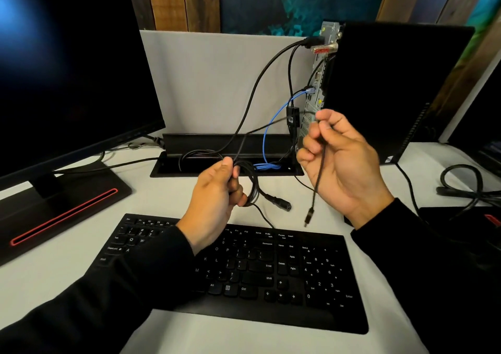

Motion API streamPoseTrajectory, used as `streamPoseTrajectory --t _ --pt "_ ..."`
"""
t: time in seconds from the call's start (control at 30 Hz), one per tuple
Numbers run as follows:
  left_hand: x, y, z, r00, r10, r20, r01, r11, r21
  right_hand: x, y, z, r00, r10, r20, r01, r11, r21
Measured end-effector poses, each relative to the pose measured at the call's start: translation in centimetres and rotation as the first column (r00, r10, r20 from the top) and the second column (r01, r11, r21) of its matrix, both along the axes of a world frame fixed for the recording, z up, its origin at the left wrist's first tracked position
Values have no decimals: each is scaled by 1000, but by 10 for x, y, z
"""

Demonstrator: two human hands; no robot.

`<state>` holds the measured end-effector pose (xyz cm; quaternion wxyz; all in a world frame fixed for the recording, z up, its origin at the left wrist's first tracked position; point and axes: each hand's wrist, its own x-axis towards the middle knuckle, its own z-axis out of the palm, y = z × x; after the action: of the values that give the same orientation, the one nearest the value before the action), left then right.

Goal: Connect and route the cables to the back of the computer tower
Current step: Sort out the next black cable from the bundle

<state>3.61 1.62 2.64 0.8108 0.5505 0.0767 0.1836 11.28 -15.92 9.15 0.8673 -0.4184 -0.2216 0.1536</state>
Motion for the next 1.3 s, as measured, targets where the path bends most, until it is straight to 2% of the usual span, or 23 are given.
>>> streamPoseTrajectory --t 0.07,0.13,0.2,0.27,0.33,0.47,0.53,0.77,0.83,0.9,0.93,0.97,1.03,1.1,1.2,1.3 --pt "-1 -8 -3 999 -35 -13 35 999 10 -7 4 1 992 -35 123 46 995 -84" --pt "-2 -11 -3 999 -52 -16 52 999 -4 -13 5 1 940 -42 340 147 946 -289" --pt "-1 -10 -1 999 -46 -14 46 998 -38 -15 1 3 870 43 492 223 855 -468" --pt "0 -6 -1 999 -33 -23 31 996 -82 -15 -2 6 832 131 539 217 818 -533" --pt "0 -4 -2 999 -26 -39 21 993 -119 -15 -2 7 817 104 567 251 821 -512" --pt "1 -6 -4 997 -39 -62 30 990 -140 -18 4 6 846 -113 522 313 897 -313" --pt "1 -7 -4 997 -46 -65 36 989 -145 -17 4 3 818 -172 548 360 897 -256" --pt "-1 -9 0 997 -36 -64 22 976 -215 -19 6 -6 724 -222 653 412 899 -151" --pt "-2 -9 4 997 -51 -56 33 961 -274 -16 7 -13 598 -170 784 491 850 -190" --pt "-4 -12 8 992 -115 -51 91 936 -341 -13 10 -29 367 -60 928 626 754 -198" --pt "-6 -15 9 985 -163 -48 134 919 -370 -14 13 -37 297 -13 955 657 728 -194" --pt "-8 -17 10 977 -209 -43 175 902 -394 -16 17 -46 280 17 960 667 715 -207" --pt "-11 -21 10 963 -266 -35 225 872 -434 -24 24 -56 338 39 940 643 720 -261" --pt "-12 -21 9 958 -285 -30 239 852 -466 -27 28 -58 437 33 899 598 735 -318" --pt "-10 -20 11 960 -278 -16 231 828 -511 -25 28 -52 472 31 881 603 718 -348" --pt "-9 -18 15 963 -269 -9 221 810 -544 -25 23 -50 568 51 821 516 755 -405"
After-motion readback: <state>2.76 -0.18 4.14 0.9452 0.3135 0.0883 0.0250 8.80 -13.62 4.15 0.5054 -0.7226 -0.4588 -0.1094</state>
